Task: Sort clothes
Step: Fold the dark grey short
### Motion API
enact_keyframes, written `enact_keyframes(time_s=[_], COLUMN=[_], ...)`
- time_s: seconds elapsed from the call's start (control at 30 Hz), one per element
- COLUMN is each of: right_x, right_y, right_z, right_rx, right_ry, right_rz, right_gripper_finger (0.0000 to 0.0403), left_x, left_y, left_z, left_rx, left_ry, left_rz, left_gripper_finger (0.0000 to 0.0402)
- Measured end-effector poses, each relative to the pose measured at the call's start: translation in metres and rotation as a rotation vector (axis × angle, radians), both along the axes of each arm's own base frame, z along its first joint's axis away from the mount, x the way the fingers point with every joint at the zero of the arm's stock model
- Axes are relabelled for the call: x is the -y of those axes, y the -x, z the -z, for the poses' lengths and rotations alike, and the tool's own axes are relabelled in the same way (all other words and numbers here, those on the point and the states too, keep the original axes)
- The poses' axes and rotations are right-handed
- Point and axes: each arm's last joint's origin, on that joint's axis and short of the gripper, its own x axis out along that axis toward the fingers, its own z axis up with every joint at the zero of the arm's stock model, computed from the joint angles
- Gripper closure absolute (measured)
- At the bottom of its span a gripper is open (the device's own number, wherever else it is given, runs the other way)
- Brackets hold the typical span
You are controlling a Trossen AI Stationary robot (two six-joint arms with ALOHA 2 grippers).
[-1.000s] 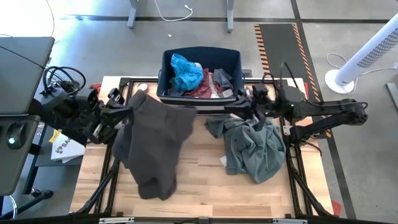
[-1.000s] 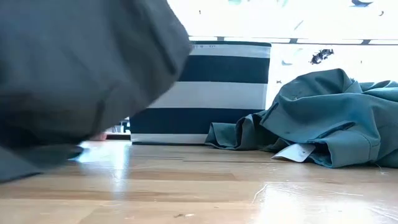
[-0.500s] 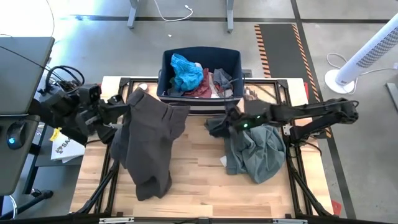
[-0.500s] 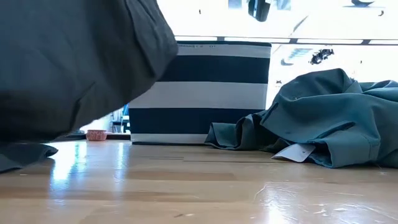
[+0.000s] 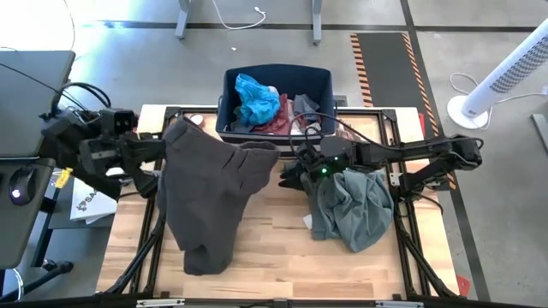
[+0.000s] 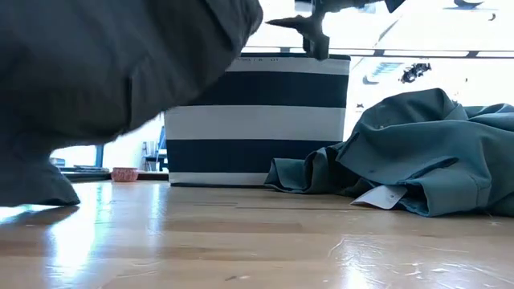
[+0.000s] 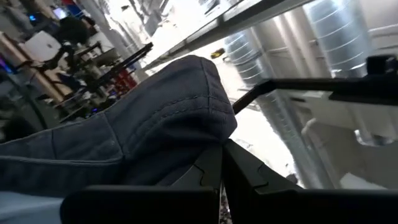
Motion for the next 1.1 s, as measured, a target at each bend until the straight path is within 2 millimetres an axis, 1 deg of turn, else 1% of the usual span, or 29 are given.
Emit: enact_keyframes(time_s=[0.07,0.2,0.37,0.43,0.5,0.6,0.7,0.8,0.9,1.1], right_x=[0.0,0.004,0.006,0.006,0.006,0.006,0.006,0.005,0.005,0.009], right_y=[-0.001,-0.004,-0.005,-0.005,-0.005,-0.005,-0.005,-0.004,-0.004,-0.004], right_z=[-0.003,-0.011,-0.026,-0.03,-0.031,-0.033,-0.039,-0.042,-0.042,-0.041], right_rx=[0.045,0.137,0.286,0.336,0.352,0.382,0.439,0.464,0.463,0.45], right_ry=[0.027,0.149,0.154,0.192,0.251,0.287,0.286,0.232,0.181,0.151], right_rz=[-0.002,0.1,0.115,0.11,0.117,0.127,0.135,0.112,0.105,0.073], right_gripper_finger=[0.0181,0.0181,0.0181,0.0181,0.0181,0.0181,0.0181,0.0181,0.0181,0.0177], left_x=[0.001,0.005,0.006,0.006,0.008,0.01,0.009,0.008,0.009,0.006], left_y=[0.0,-0.003,-0.002,-0.003,-0.004,-0.006,-0.005,-0.003,-0.003,0.0], left_z=[-0.009,-0.025,-0.042,-0.048,-0.053,-0.06,-0.068,-0.075,-0.079,-0.085], left_rx=[0.017,0.026,0.004,0.013,0.019,0.018,0.037,0.054,0.052,0.044], left_ry=[0.008,-0.013,-0.044,-0.054,-0.07,-0.098,-0.114,-0.139,-0.166,-0.191], left_rz=[0.005,0.005,0.007,-0.002,-0.008,-0.006,-0.004,-0.003,-0.004,-0.007], left_gripper_finger=[0.0401,0.0401,0.0401,0.0401,0.0401,0.0401,0.0401,0.0401,0.0401,0.0401])
